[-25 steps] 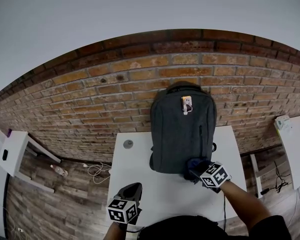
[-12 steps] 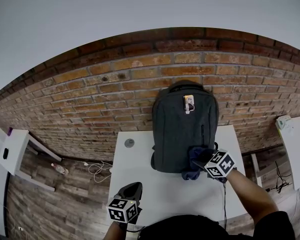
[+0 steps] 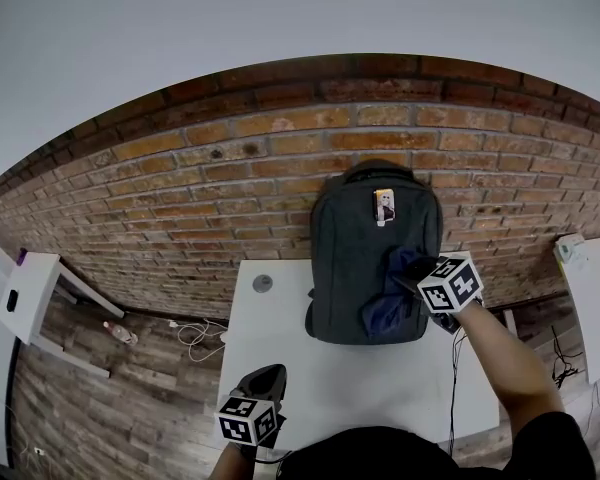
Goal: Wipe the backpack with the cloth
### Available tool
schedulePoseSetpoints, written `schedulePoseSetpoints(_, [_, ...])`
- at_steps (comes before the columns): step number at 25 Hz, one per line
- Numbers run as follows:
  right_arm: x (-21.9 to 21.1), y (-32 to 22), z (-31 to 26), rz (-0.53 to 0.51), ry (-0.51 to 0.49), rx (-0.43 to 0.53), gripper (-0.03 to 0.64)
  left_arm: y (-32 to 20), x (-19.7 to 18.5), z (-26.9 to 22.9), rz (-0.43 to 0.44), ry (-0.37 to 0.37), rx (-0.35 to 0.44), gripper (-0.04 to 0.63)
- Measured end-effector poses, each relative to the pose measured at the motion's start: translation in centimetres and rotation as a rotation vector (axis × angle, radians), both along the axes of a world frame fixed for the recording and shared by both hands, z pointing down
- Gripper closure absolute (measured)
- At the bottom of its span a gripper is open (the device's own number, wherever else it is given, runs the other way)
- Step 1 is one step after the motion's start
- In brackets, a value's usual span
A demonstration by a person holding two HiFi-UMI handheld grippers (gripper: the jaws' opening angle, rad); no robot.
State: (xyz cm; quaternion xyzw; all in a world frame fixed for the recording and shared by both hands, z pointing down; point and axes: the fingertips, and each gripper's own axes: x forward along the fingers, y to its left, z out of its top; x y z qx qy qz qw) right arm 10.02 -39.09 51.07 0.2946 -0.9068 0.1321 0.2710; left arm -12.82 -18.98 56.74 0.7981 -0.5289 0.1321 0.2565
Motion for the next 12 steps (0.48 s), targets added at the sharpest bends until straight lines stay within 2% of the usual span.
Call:
schedulePoseSetpoints(6, [1.0,-5.1,-3.6,0.092,-0.02,0.015,0.577,0.5,-0.7,0.3,-0.013,-0.005,-0.004,0.598])
schedulePoseSetpoints(12, [1.9,-9.6,-7.6,0.183,-0.05,0.089,0.577,0.6,-0.7,0.4,-0.016,-0.003,-0.001,0.598])
